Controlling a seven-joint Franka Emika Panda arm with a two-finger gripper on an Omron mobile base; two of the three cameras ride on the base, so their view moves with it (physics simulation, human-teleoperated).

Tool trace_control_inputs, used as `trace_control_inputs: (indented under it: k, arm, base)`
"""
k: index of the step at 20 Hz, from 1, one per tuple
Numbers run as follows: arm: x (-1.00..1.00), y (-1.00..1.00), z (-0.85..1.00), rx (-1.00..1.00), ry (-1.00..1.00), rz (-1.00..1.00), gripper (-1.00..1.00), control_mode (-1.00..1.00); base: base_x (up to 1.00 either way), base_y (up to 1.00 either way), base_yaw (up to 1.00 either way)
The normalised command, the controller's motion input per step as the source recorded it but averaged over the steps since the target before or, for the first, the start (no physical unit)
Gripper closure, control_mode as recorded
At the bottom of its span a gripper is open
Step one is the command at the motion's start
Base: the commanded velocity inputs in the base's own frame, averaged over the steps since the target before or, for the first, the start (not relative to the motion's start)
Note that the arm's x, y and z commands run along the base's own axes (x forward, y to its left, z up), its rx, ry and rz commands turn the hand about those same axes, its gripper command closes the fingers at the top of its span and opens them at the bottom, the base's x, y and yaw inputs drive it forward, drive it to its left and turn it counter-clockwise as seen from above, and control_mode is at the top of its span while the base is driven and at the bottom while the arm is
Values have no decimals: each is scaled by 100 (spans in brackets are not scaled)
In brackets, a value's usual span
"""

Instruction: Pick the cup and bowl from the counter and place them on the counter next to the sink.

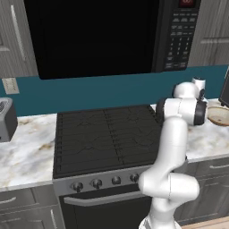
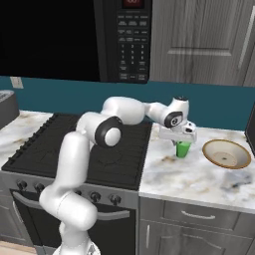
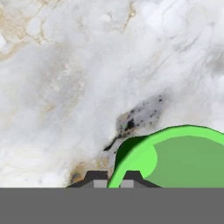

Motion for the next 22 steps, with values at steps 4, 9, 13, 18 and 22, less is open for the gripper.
trace_control_inputs:
  k: [4,9,13,18,22]
  arm:
    - [-96,1,22,3,-15,4,100,-100]
    - [-81,17,37,0,-13,7,100,-100]
    - [-72,35,43,0,-7,9,100,-100]
    - [-78,42,61,-3,0,11,100,-100]
    - [-66,50,57,-8,0,9,100,-100]
  base:
    - [0,0,0]
    - [0,0,0]
    - [0,0,0]
    - [0,0,0]
    - [0,0,0]
